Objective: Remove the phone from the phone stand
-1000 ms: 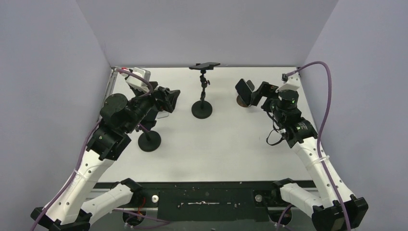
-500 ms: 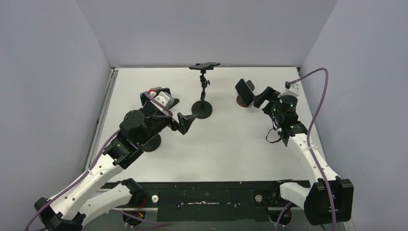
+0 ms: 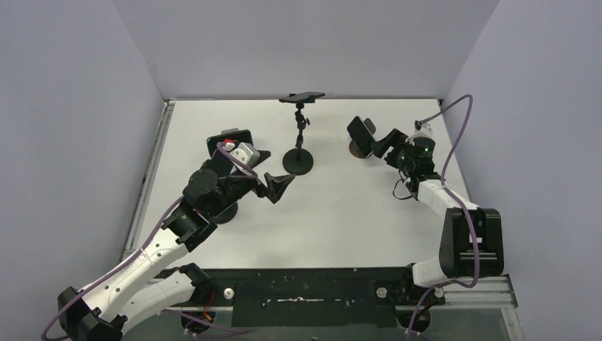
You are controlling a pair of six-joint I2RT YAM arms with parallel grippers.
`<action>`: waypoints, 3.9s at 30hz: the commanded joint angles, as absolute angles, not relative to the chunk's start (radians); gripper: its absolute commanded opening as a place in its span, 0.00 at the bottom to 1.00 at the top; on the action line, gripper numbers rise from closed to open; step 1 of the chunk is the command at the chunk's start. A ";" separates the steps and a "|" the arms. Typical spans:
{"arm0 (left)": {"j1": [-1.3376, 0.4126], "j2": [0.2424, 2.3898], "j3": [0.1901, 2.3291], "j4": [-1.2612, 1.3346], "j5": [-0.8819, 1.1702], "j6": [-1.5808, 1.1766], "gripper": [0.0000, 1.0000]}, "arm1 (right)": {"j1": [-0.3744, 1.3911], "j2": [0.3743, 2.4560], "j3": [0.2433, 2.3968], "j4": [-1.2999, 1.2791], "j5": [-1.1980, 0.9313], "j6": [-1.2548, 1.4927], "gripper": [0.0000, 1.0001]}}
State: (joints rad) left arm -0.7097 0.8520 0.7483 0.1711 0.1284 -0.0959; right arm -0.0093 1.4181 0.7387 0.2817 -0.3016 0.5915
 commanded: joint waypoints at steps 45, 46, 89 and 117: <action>-0.709 0.779 0.703 0.283 0.162 -0.098 0.97 | -0.063 1.726 0.887 0.561 -0.588 0.443 0.25; -0.709 0.779 0.703 0.283 0.163 -0.099 0.97 | -0.063 1.726 0.887 0.561 -0.588 0.443 0.24; -0.719 0.773 0.687 0.300 0.143 -0.109 0.97 | -0.062 1.443 0.797 0.594 -0.570 0.610 0.00; -0.734 0.936 0.810 0.552 0.213 -0.682 0.97 | 0.192 0.548 0.581 0.371 -0.481 1.033 0.00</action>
State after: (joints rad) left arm -0.7261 0.9333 0.7464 0.4198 0.1734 -0.5468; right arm 0.1776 0.6083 0.5991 0.2443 -0.4801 0.9215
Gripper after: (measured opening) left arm 0.974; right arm 0.130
